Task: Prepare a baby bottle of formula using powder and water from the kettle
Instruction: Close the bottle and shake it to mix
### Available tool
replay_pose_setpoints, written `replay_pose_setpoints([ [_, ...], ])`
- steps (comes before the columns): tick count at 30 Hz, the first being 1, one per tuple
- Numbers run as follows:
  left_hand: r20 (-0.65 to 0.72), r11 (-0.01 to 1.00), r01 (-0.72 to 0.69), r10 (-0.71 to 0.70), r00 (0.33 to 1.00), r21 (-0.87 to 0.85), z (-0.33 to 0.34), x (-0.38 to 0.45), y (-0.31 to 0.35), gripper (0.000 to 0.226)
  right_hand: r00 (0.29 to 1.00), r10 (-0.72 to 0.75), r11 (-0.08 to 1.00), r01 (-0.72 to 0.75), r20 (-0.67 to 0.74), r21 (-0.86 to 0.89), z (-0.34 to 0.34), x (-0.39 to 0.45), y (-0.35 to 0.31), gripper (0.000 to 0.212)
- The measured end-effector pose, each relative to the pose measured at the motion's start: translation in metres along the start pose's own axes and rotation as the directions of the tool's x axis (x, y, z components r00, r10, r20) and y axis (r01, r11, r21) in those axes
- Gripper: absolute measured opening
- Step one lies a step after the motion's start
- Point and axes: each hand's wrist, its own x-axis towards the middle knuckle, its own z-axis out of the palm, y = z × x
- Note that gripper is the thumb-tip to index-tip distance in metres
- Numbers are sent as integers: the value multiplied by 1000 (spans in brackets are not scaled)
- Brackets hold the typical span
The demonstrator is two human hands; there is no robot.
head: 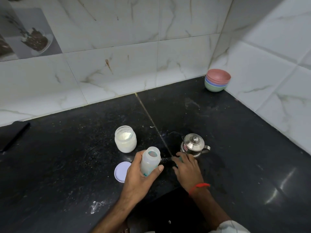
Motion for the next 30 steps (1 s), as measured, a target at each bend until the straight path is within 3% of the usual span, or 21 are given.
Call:
replay_pose_setpoints([
  [5,29,1000,2,-3,1000,31,-2,1,-2,49,988,132,980,-141,76,139,16,-5,8,53],
  [8,39,999,-12,10,999,36,-4,2,-1,49,958,274,854,-282,82,436,1,2,2,44],
  [9,39,999,-15,13,999,36,-4,2,-1,49,934,331,729,-345,137,592,-12,5,-3,42],
  [10,40,999,-18,16,999,35,-5,3,-1,49,907,366,525,-386,209,758,-25,9,-11,38],
  [12,45,999,-25,23,999,38,-5,4,-3,49,885,354,133,-369,304,920,-55,14,-32,31],
  [14,55,998,-40,38,998,47,-5,5,-3,49,905,336,-83,-247,261,965,-79,19,-51,54],
  [16,73,996,-67,62,995,63,-5,7,-1,49,926,318,-202,-143,203,969,-99,22,-68,83],
  [18,93,994,-89,83,992,65,-5,11,2,50,942,285,-234,-112,178,966,-111,22,-83,80],
  [21,103,995,-98,95,990,26,-5,16,11,53,956,257,-168,-101,143,981,-118,18,-98,45],
  [25,99,993,-116,118,988,-23,-6,26,21,52,959,270,-133,-51,86,990,-123,16,-103,44],
  [30,113,985,-171,171,979,-11,-4,32,31,52,949,316,92,-31,1,995,-125,18,-105,45],
])
